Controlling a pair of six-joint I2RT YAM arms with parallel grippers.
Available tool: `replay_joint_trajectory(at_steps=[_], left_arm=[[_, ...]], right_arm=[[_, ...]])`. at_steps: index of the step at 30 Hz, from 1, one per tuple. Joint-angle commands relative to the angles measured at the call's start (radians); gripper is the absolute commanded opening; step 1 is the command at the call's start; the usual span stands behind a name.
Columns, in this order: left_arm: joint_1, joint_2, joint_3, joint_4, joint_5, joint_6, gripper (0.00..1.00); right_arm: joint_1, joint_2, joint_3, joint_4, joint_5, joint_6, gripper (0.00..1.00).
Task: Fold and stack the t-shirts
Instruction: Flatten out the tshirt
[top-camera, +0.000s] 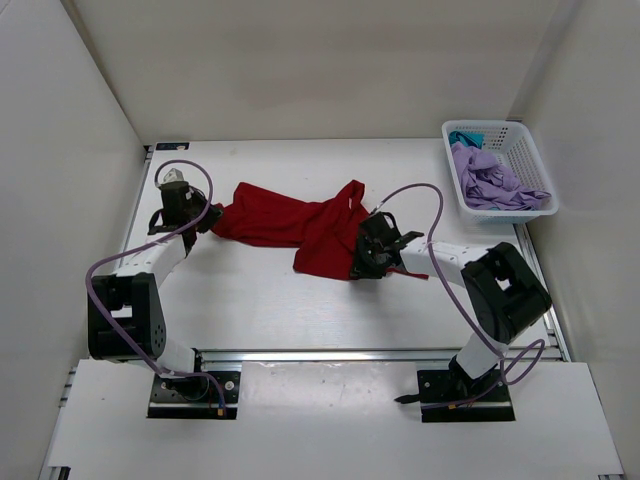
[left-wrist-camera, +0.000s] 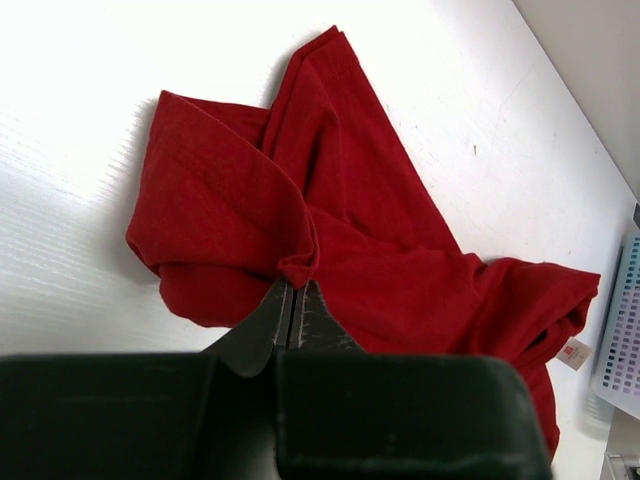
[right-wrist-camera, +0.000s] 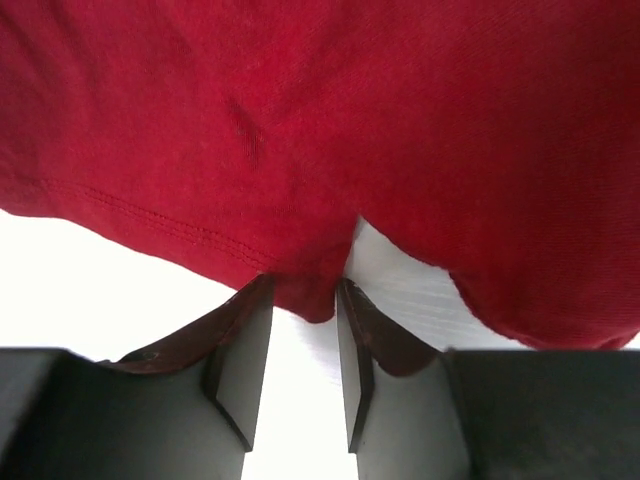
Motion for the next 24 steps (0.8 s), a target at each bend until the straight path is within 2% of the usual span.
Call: replay_joint_trajectory(at_steps=[1,4,9,10,14,15,18,21,24], left_arm=[[-0.006,-0.049,-0.009,0.017,0.015,0.001,0.0],[-0.006,-0.049,-0.01,0.015,0.015,-0.002,0.0],[-0.003,-0.059,-0.019,0.02,0.023,-0.002,0.0],[-0.006,-0.062,-0.019,0.02,0.02,-0.001,0.0],[-0.017,-0.103,-0.015,0.0,0.027,0.01,0.0],[-0.056,-0.112,-0.009,0.001,0.027,0.021,0.0],[-0.078,-0.163,0.034,-0.078,0.093,0.048,0.0],[-0.078,-0.245,0.091,-0.158,0.145,0.077,0.0],[-0.054,-0.356,0.181,-0.235,0.162,0.102,0.0]], right_arm=[[-0.02,-0.009,-0.046,-0.005,0.069,0.015,0.32],[-0.017,-0.014,-0.046,-0.009,0.078,0.021,0.29],[-0.008,0.019,-0.013,-0.029,0.089,0.012,0.02],[-0.01,0.008,-0.016,-0.028,0.086,0.01,0.0],[0.009,-0.096,-0.023,-0.046,0.115,-0.019,0.01],[0.018,-0.159,-0.029,-0.076,0.14,-0.031,0.0],[0.023,-0.349,0.02,-0.19,0.177,-0.082,0.0],[0.006,-0.513,0.178,-0.335,0.254,-0.135,0.0],[0.003,-0.586,0.406,-0.492,0.344,-0.194,0.0]])
